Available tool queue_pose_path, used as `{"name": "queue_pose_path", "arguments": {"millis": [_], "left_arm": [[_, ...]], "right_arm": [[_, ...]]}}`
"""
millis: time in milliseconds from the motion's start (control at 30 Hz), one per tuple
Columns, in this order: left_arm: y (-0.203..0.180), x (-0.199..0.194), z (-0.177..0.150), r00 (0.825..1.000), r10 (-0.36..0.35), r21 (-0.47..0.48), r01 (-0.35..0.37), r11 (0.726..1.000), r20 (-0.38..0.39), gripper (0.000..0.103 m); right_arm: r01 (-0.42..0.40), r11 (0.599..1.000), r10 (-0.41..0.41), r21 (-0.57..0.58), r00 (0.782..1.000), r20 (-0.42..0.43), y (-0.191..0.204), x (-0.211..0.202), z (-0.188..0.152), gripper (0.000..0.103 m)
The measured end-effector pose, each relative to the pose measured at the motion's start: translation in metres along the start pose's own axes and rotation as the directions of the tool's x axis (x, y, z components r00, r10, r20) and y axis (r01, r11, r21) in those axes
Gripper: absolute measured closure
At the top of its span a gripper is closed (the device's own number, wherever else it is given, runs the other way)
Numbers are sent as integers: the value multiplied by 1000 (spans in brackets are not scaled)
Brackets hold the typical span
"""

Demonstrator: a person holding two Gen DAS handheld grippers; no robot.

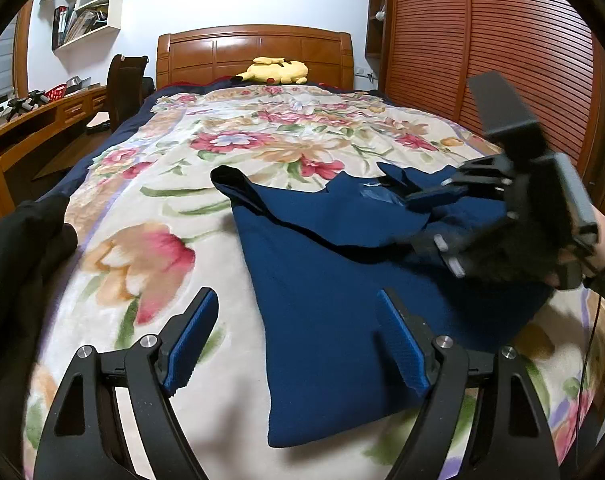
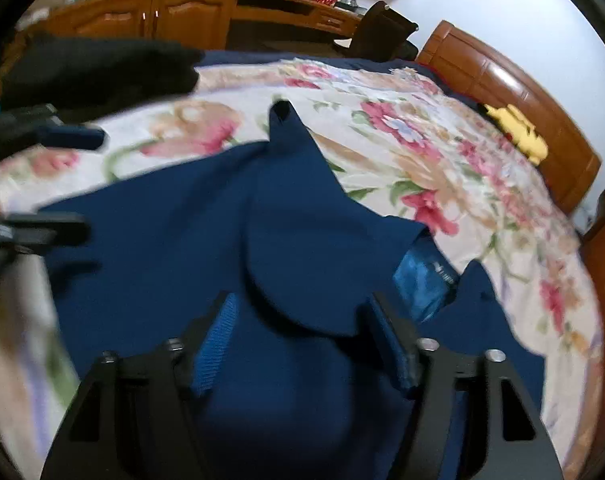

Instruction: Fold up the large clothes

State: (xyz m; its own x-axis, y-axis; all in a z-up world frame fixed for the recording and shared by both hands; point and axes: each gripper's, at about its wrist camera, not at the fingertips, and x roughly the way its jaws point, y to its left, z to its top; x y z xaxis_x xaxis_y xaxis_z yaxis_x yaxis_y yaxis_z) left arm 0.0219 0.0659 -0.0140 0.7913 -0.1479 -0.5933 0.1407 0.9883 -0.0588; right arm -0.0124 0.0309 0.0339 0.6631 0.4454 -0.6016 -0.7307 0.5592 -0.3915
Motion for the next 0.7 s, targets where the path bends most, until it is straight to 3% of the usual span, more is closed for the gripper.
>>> {"name": "queue_pose_path", "arguments": {"millis": [67, 233, 367, 433, 500, 533, 700], "left_arm": [[0, 0, 0, 1000, -4, 0, 4, 1000, 0, 21], [-2, 1, 0, 1000, -12, 1, 12, 1000, 1, 21], [-4, 4, 0, 1000, -16, 8, 16, 1000, -4, 21], [-3, 4, 0, 1000, -17, 9, 17, 1000, -6, 21], [-4, 4, 0, 1000, -19, 6, 19, 1000, -3, 21], [-4, 4, 0, 1000, -21, 6, 21, 1000, -1, 21], [-7, 4, 1, 1000, -27, 9, 27, 1000, 4, 21]], "right_arm": [[15, 1000, -15, -4, 1000, -10, -6, 9, 9, 92], [166, 981, -169, 100, 985, 28, -49, 29, 39, 97], [315, 912, -328, 264, 945, 6, -95, 42, 53, 97], [303, 888, -317, 346, 948, -16, -111, 47, 53, 89], [287, 881, -298, 377, 954, -29, -115, 48, 48, 56], [277, 882, -291, 381, 956, -21, -114, 47, 45, 51], [146, 932, -165, 332, 986, 31, -94, 24, 31, 50]]}}
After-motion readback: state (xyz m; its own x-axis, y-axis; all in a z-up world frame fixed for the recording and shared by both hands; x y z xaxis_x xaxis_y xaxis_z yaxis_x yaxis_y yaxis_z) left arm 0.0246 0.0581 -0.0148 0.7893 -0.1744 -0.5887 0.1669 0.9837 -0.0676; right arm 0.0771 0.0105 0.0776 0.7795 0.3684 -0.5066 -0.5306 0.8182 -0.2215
